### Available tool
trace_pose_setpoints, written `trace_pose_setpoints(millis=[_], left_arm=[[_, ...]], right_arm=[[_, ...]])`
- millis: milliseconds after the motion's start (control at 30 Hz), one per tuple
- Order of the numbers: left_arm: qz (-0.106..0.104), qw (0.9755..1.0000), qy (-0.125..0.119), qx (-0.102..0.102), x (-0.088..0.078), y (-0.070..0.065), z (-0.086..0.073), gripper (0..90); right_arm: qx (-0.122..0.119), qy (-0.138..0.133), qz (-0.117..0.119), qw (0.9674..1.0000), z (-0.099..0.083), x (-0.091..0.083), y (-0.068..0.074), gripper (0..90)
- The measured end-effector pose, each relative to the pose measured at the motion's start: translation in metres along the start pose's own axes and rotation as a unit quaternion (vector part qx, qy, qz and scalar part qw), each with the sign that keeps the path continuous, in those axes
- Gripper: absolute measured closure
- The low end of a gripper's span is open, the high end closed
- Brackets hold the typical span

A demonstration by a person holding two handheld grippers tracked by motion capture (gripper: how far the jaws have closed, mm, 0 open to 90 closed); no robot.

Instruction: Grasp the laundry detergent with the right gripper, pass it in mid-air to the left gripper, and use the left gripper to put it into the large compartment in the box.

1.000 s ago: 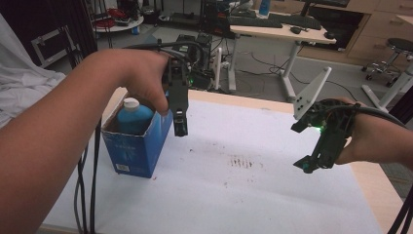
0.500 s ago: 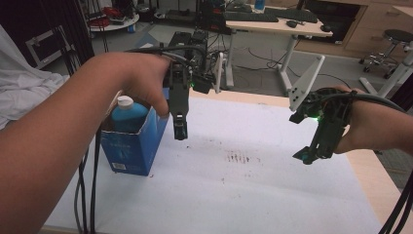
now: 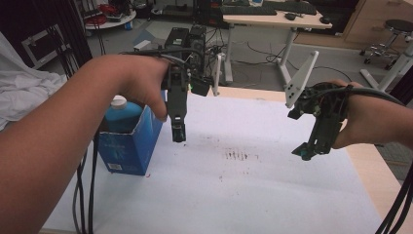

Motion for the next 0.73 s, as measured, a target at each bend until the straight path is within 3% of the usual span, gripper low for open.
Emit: trace_pose_setpoints(millis=[733], left_arm=[[0.002,1.0000,-0.006,0.001,-0.0010,-0.0004,0.0010,1.6]], right_arm=[[-0.003,0.004,-0.004,1.0000,0.0010,0.0016,0.0006,0.7]])
Point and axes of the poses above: each handheld gripper's, and its own axes: x roughly forward along the jaws, z roughly out of its top, y roughly to its left, the point moved 9 cm from there along x, roughly forward along the jaws, and after that the axes turned 2 degrees about x, right-handed, at the moved point
